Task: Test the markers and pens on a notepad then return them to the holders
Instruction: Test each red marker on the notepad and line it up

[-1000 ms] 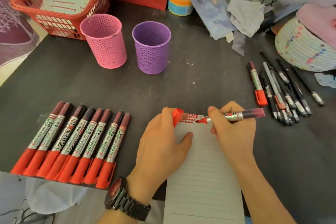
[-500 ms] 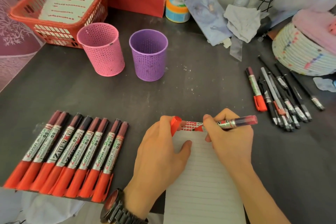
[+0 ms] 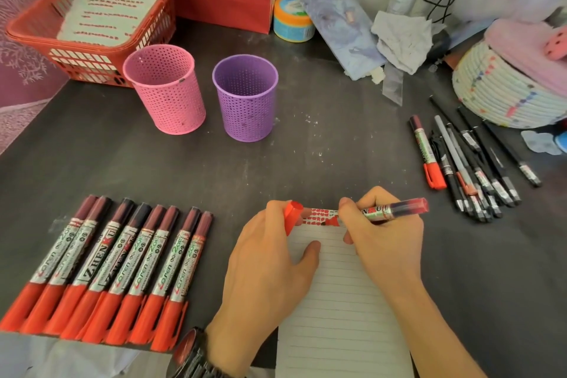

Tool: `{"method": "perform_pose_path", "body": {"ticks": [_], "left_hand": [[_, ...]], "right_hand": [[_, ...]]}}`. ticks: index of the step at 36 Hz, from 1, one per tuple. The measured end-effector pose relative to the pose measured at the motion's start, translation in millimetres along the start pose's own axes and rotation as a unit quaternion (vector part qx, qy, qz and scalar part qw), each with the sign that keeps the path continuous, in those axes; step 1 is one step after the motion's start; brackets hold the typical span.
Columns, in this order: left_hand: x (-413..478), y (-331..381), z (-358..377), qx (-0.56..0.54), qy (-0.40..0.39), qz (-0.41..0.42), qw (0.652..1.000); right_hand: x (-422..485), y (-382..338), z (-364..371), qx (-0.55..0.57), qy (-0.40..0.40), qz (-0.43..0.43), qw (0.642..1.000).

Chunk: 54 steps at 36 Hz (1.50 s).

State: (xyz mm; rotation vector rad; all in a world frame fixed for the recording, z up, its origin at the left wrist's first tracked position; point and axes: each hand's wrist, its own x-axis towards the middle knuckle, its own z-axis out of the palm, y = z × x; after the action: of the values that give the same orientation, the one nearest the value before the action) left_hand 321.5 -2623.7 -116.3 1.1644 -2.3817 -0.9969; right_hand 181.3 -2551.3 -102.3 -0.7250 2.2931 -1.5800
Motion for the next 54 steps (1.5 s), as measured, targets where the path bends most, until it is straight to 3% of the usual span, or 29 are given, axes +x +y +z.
{"method": "perform_pose_path", "body": {"ticks": [40,49,54], "left_hand": [[1,-5,4,0.0,0.004,0.002,1.0],[3,-5,4,-0.003,0.0,-0.005,1.0],[4,-3,2,-0.003,-0.014,-0.014,1.0]], "right_hand": [[-1,2,0,0.004,0.009,-0.012,1.0],[3,0,-9,0.096,0.034,0.015,0.995],[0,-12,-20,0.164,0.005,0.022,0.986]]}}
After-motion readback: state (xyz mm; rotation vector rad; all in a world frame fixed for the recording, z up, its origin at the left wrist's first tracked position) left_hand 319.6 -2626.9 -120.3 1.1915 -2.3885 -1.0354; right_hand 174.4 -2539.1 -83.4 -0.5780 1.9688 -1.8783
